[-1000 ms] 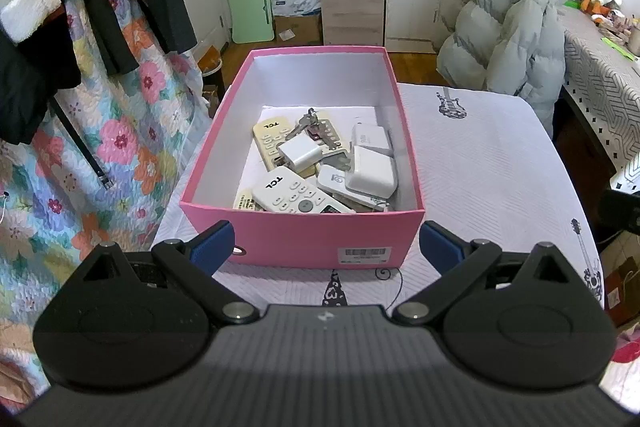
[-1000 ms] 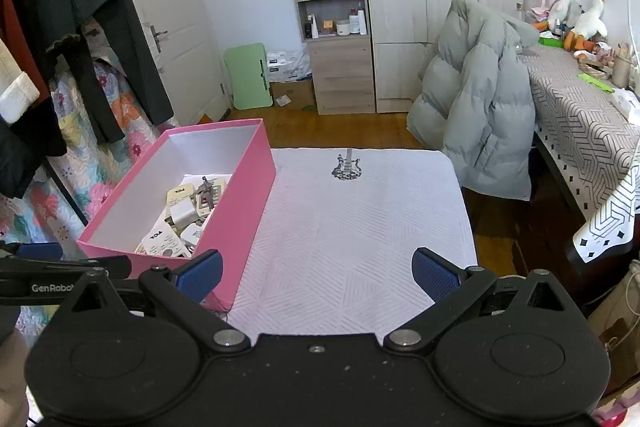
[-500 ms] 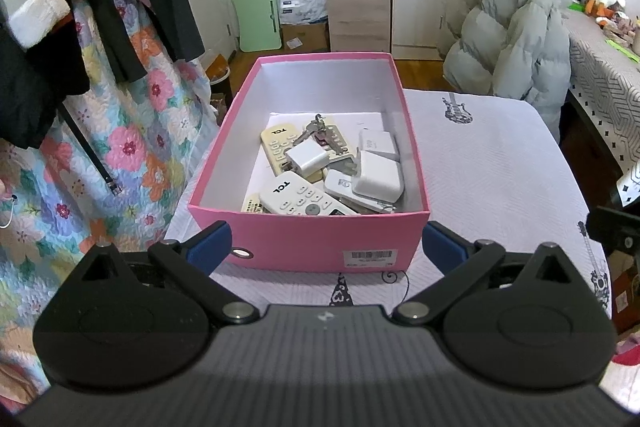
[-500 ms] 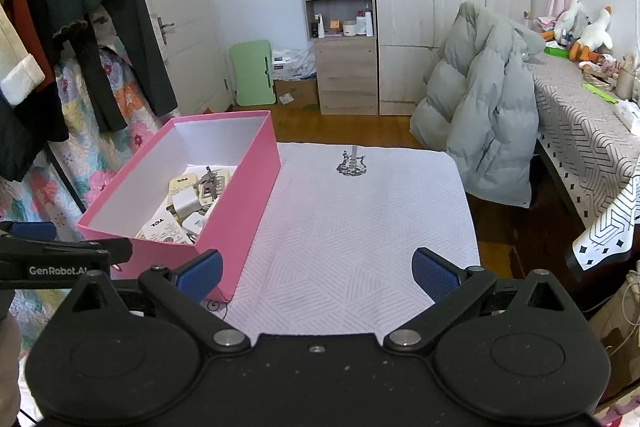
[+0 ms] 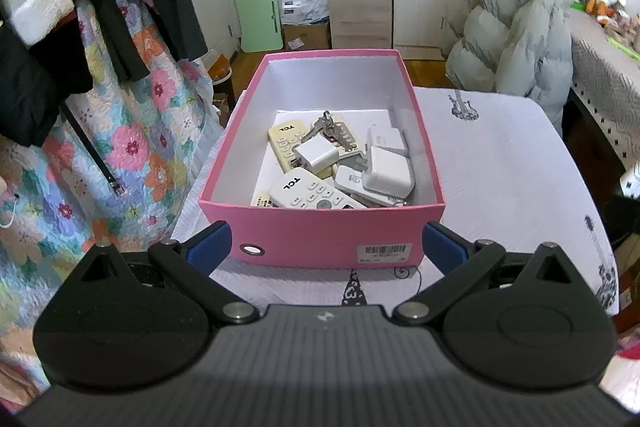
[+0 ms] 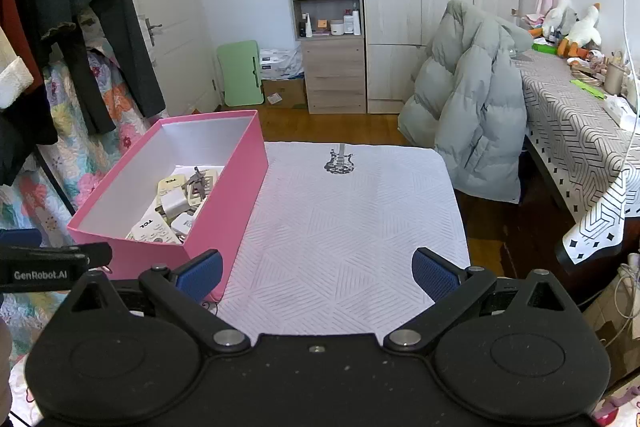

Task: Organize rigid objects

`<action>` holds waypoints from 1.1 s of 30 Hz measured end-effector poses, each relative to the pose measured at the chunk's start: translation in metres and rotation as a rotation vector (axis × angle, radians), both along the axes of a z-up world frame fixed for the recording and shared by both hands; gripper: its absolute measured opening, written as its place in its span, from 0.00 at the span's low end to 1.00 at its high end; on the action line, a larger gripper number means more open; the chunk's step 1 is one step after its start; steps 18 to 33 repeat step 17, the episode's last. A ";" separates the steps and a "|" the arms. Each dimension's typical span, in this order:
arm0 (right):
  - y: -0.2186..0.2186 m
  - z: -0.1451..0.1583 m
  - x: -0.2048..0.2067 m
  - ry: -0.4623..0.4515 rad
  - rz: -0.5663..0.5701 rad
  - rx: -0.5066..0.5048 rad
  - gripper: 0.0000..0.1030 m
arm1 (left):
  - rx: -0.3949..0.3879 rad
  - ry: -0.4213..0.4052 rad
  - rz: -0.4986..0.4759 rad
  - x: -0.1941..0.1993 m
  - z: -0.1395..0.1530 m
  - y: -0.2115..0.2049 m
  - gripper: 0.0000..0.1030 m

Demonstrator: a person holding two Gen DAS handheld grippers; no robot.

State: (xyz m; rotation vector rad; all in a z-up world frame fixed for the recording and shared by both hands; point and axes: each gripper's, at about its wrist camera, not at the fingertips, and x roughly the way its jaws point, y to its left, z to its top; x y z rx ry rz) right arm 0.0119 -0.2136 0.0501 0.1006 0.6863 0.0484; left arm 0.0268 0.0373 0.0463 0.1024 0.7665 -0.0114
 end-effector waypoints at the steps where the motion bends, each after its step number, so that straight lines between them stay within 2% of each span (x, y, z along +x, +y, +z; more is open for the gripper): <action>1: 0.000 0.000 0.000 0.000 0.000 -0.002 0.99 | 0.007 -0.005 -0.001 -0.001 0.000 -0.001 1.00; 13: 0.001 0.001 -0.001 -0.001 0.001 -0.012 0.99 | 0.005 -0.033 0.006 -0.004 0.005 0.003 1.00; 33: 0.001 0.002 -0.001 -0.001 0.003 -0.014 0.99 | 0.005 -0.028 0.001 -0.004 0.004 0.003 1.00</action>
